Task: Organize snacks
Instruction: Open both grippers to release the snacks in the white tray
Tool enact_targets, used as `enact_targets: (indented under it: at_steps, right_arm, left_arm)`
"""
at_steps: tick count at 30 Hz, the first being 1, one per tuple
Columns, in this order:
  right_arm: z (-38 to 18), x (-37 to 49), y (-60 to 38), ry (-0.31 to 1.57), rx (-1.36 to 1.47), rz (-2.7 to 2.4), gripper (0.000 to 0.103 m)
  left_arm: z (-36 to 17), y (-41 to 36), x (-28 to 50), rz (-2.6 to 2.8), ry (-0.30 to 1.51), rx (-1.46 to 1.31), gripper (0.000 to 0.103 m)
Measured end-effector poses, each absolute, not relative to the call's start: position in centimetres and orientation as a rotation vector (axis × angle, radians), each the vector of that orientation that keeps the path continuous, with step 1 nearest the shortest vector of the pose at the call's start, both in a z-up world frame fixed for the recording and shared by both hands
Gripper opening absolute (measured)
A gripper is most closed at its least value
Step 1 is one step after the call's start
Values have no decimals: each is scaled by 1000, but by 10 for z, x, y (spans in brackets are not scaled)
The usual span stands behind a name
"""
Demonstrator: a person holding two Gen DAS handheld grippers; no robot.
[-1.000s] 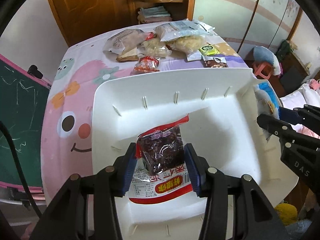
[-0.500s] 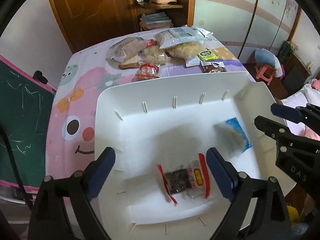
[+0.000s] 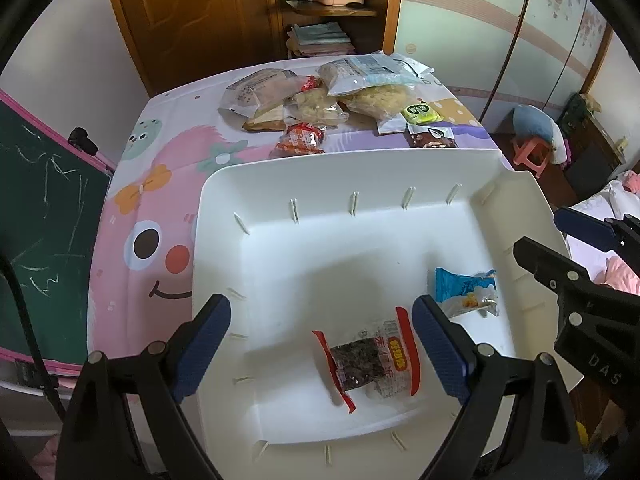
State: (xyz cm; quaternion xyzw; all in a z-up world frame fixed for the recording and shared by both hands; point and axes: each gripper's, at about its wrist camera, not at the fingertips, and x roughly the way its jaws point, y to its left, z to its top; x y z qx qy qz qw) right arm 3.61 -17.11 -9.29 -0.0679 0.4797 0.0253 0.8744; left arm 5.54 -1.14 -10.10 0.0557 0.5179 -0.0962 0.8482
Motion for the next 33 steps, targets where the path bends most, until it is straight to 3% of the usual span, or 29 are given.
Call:
enact_targets:
  at_steps: [20,27,33]
  right_arm:
    - [-98,37,-169,1022,-126,90,53]
    - [-114,49,-181,1109,-26,148,53]
    - [-104,53,-184,1099,-3,195,53]
  left_arm:
    - [-99,-11,55,-201,1083,103,92]
    - [-95,-11,61,-196,1068,104,91]
    - [-86,-9,74,-218,1064,85,85]
